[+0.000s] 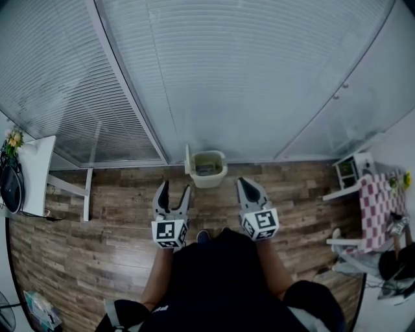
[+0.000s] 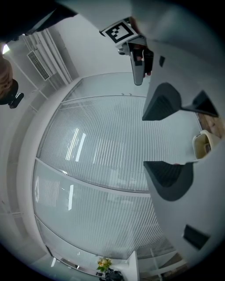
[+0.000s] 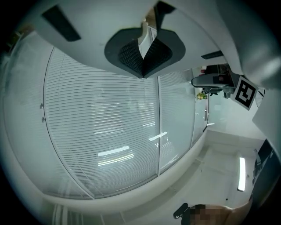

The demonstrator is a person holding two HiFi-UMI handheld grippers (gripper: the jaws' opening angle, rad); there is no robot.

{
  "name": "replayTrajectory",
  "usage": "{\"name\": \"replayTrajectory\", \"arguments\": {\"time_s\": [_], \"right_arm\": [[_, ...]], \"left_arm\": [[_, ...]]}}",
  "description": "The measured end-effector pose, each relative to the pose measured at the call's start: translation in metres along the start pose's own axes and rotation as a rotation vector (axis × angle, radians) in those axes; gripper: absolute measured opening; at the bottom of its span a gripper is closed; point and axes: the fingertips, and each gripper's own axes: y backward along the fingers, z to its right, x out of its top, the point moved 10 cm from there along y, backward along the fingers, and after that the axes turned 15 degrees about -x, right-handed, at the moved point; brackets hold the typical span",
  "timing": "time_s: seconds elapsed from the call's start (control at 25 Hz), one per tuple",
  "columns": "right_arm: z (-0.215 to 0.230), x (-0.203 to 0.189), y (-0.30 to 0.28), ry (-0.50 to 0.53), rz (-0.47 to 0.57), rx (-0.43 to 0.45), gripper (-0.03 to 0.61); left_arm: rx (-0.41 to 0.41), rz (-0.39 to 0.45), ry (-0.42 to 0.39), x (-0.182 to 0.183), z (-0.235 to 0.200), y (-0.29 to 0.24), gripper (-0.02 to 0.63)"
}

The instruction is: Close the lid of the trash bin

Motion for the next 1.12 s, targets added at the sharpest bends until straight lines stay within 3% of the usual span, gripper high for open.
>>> {"name": "replayTrajectory", "arguments": {"time_s": [0.24,0.52,0.68,0.92,1.12], "right_arm": [[0.000,-0.006,0.001,-0.010,-0.021,-0.015,0.003],[0.004,-0.005,0.003,-0.021,0.047,-0.027,0.003],[0.003,-0.006,0.004,0.035,0.061,0.001,0.003],[0.020,-0.019,-0.021,-0.010,0.028,-0.001,0.003],[0.032,-0.012,-0.046,0.022,0.028,0.039,0.003]], "left_arm": [[-0.006,0.007,-0.003,-0.005,-0.004,0.002,0.268],[-0.016,0.012,-0.003,-0.009,-0.005,0.003,0.268],[-0.007,0.007,0.011,-0.017,-0.003,0.000,0.268],[0.003,0.005,0.014,-0.022,-0.007,-0.023,0.268],[0.013,-0.004,-0.009,-0.027,-0.012,-0.053,0.268]]}}
